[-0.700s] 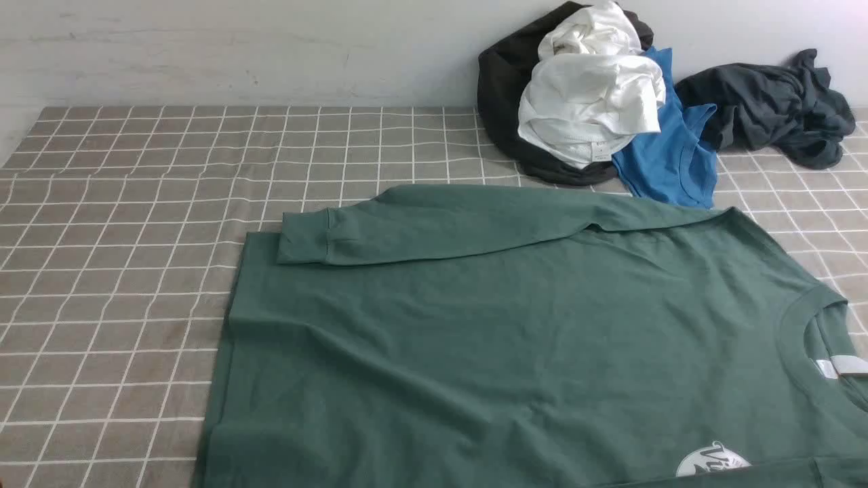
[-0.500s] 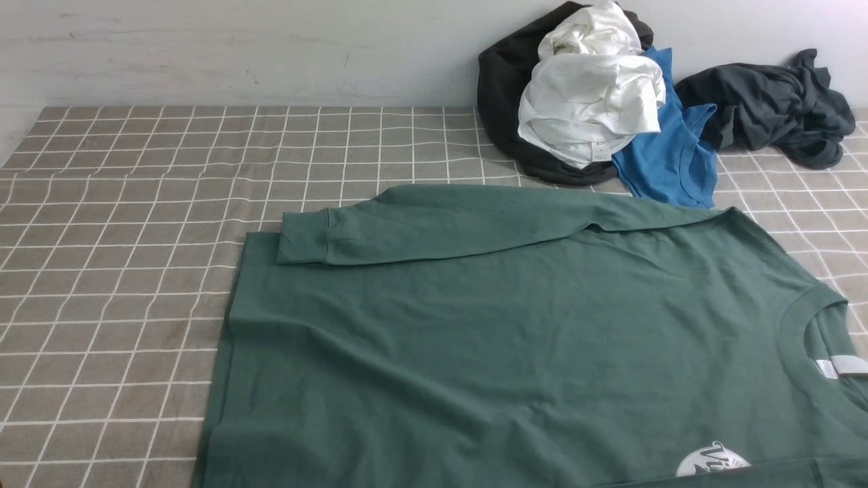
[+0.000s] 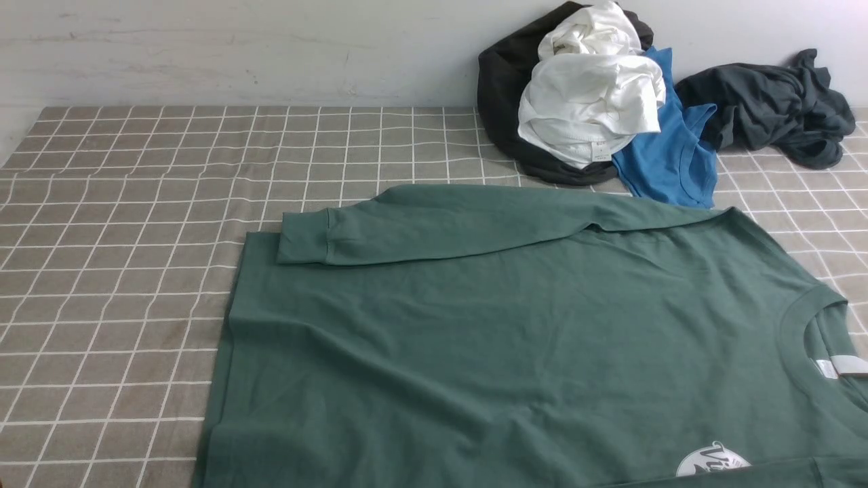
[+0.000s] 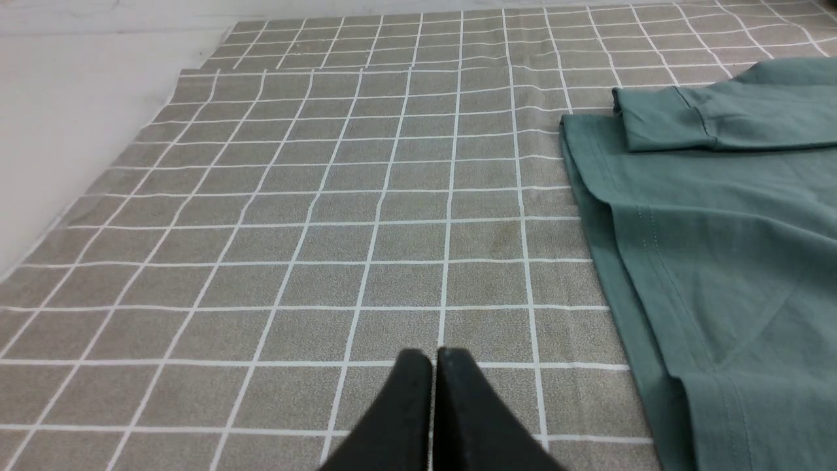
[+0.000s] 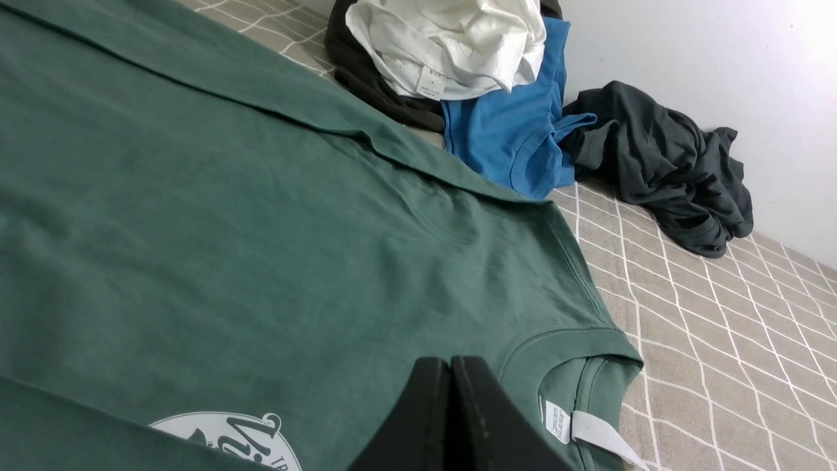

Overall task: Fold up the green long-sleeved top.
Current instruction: Use the left arm to clamp the cuff closest to it

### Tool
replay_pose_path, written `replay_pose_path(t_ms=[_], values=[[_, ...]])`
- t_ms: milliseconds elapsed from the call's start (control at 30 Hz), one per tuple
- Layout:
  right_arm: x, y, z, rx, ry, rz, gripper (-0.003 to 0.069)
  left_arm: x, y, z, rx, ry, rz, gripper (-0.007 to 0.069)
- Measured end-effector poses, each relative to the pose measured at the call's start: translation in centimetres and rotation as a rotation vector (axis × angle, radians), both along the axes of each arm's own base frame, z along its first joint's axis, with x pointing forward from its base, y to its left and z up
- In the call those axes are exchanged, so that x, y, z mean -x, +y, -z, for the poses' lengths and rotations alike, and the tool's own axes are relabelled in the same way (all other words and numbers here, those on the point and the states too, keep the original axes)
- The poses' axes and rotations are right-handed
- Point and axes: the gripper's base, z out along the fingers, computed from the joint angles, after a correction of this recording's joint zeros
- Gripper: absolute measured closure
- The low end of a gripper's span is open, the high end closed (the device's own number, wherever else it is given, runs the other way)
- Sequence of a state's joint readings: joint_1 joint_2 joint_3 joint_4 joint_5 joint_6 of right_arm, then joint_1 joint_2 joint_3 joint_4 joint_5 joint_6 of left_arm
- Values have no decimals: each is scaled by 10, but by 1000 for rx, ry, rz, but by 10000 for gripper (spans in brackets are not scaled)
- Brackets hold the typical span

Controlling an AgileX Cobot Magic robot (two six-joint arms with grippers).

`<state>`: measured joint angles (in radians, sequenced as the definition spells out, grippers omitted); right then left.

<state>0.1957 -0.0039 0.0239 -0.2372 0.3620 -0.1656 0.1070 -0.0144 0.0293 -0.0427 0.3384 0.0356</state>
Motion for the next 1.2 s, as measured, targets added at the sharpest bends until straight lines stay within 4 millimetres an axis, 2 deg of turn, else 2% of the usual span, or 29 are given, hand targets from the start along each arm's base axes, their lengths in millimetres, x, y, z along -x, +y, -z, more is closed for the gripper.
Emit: replay_pose_path(t_ms=[1033, 1200], values=[[0, 0, 0, 0, 0, 0, 673, 0, 0, 0, -1, 0, 0, 631], [0, -1, 0, 28, -3, 2, 673, 0, 2, 0, -56, 5, -2, 631]])
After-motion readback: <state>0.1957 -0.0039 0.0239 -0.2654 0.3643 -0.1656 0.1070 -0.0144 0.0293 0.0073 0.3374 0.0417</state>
